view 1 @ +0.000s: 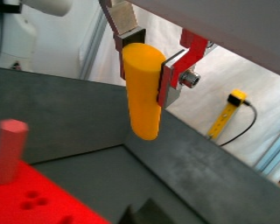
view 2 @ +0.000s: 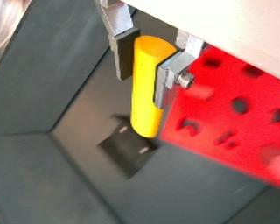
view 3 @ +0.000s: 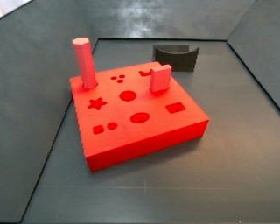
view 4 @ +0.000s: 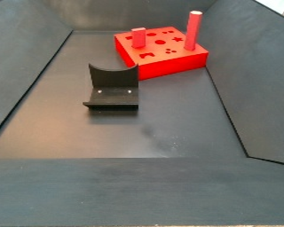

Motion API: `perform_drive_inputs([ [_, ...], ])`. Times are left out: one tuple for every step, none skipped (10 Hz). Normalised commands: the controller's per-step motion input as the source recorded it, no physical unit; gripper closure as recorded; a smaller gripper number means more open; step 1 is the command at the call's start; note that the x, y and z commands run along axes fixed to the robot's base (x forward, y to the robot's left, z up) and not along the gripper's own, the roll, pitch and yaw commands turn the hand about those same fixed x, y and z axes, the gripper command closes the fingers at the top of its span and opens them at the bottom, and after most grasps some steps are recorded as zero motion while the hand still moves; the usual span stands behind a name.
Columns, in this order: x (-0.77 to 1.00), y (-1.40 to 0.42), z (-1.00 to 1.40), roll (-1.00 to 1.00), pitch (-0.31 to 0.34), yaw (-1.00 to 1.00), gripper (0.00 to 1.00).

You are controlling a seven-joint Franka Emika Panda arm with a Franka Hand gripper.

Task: Pick up the oval object. Move up. Place the oval object on the fixture. Regrasp the oval object. Move to above the board. Insert the oval object.
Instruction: Move to above the board.

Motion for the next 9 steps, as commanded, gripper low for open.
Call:
perform_drive_inputs([
  [-0.85,-0.99,0.35,-1.00,-0.060,-0.09,1.00],
  [-0.62,-0.70,0.24,-1.00,-0.055,-0.10,1.00],
  [-0.32,-0.29,0.10,-1.00,-0.052,-0.10,1.00],
  [-0.18,-0.14,0.04,-1.00,-0.042,-0.10,1.00],
  [-0.12,-0.07,0.04,-1.00,-0.038,-0.10,1.00],
  [-0.10,-0.04,0.01,-1.00,-0.043,-0.10,1.00],
  [-0.07,0.00,0.00,-1.00,-0.049,-0.09,1.00],
  [-0.06,0.01,0.01,-0.84,-0.046,-0.07,1.00],
  [-0.05,0.02,0.00,-0.53,-0.042,-0.03,1.00],
])
